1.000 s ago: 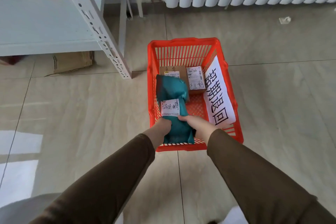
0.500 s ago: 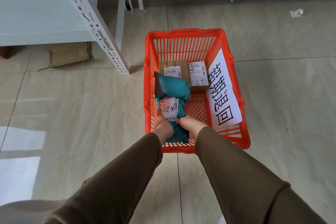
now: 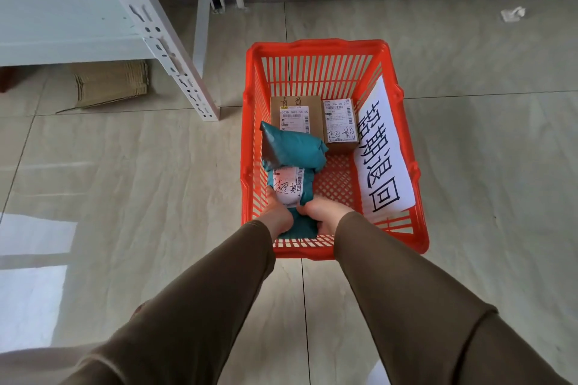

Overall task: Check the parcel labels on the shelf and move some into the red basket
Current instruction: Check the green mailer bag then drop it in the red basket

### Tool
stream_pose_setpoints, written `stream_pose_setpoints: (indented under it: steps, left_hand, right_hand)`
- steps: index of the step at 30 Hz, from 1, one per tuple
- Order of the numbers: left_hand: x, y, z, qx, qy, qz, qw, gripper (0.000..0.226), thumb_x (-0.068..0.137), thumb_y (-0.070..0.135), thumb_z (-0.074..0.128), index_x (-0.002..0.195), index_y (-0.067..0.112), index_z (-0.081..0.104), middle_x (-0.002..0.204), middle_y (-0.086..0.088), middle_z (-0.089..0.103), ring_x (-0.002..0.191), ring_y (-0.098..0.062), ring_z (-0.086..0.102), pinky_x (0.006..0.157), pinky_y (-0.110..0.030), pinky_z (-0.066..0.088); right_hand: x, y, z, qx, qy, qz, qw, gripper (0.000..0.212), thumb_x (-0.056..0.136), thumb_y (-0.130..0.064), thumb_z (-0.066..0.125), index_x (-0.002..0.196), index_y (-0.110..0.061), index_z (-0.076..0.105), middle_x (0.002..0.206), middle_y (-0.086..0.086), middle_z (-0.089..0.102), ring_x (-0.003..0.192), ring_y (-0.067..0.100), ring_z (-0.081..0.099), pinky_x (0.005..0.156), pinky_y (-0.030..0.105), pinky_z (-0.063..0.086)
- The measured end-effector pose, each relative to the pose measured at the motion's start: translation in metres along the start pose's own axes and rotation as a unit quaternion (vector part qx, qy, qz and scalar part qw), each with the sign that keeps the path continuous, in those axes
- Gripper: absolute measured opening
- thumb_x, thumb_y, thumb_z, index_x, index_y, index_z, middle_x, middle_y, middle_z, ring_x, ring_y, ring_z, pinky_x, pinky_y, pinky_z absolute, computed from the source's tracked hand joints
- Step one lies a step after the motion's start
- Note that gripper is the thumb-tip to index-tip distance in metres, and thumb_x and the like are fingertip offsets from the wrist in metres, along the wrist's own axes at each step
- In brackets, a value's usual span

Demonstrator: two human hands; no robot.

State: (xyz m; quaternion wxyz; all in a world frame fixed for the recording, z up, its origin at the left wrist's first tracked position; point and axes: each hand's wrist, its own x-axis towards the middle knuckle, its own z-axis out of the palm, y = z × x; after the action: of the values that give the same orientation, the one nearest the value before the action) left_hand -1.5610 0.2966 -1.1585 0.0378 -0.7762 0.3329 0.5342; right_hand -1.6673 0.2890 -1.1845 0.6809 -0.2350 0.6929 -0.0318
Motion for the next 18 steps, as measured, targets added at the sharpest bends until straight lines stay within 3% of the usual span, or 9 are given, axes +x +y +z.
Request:
stream_pose_setpoints:
  steps: [7,10,12,15,18]
  left_hand:
    - [-0.020,0.003,-0.008,0.063,-0.035,0.022,0.997,0.081,0.110,0.021,0.043,0.164,0.032,-0.016,0.162,-0.014,0.028,0.141,-0.029,0.043,0.111,-0.037,0.041]
    - [-0.031,0.001,-0.016,0.052,-0.053,0.047,0.996,0.087,0.107,0.019,0.050,0.164,0.029,-0.015,0.155,-0.015,0.041,0.130,-0.030,0.054,0.107,-0.038,0.047]
    - [-0.048,0.001,-0.027,0.042,-0.056,0.088,0.994,0.083,0.106,0.017,0.054,0.166,0.021,-0.004,0.154,-0.015,0.045,0.127,-0.031,0.055,0.107,-0.039,0.045]
    - [-0.087,0.004,-0.051,0.006,-0.053,0.134,0.990,0.064,0.106,0.017,0.053,0.162,0.018,0.023,0.154,-0.014,0.049,0.133,-0.033,0.052,0.107,-0.040,0.046]
    - [-0.136,0.011,-0.090,-0.025,-0.064,0.136,0.988,0.058,0.107,0.017,0.052,0.161,0.017,0.030,0.158,-0.010,0.046,0.130,-0.029,0.053,0.091,-0.029,0.050]
  right_hand:
    - [0.009,0.012,-0.011,-0.120,0.036,0.007,0.992,0.052,0.095,-0.022,0.071,0.138,-0.003,0.050,0.134,0.018,0.063,0.120,0.038,0.063,0.104,0.052,0.053]
    - [-0.009,0.007,-0.011,-0.110,0.067,-0.015,0.992,0.054,0.093,-0.024,0.072,0.140,-0.005,0.053,0.138,0.015,0.062,0.123,0.035,0.061,0.106,0.047,0.051]
    - [-0.047,-0.005,-0.008,-0.098,0.086,-0.051,0.990,0.045,0.098,-0.018,0.066,0.139,-0.004,0.056,0.140,0.012,0.061,0.127,0.034,0.058,0.104,0.040,0.049]
    - [-0.110,-0.022,-0.005,-0.079,0.119,-0.101,0.985,0.034,0.100,-0.013,0.060,0.133,-0.002,0.062,0.137,0.017,0.063,0.126,0.034,0.059,0.107,0.045,0.047]
    - [-0.177,-0.044,-0.001,-0.070,0.139,-0.138,0.978,0.037,0.102,-0.013,0.059,0.136,-0.002,0.061,0.139,0.016,0.062,0.128,0.033,0.057,0.110,0.045,0.044]
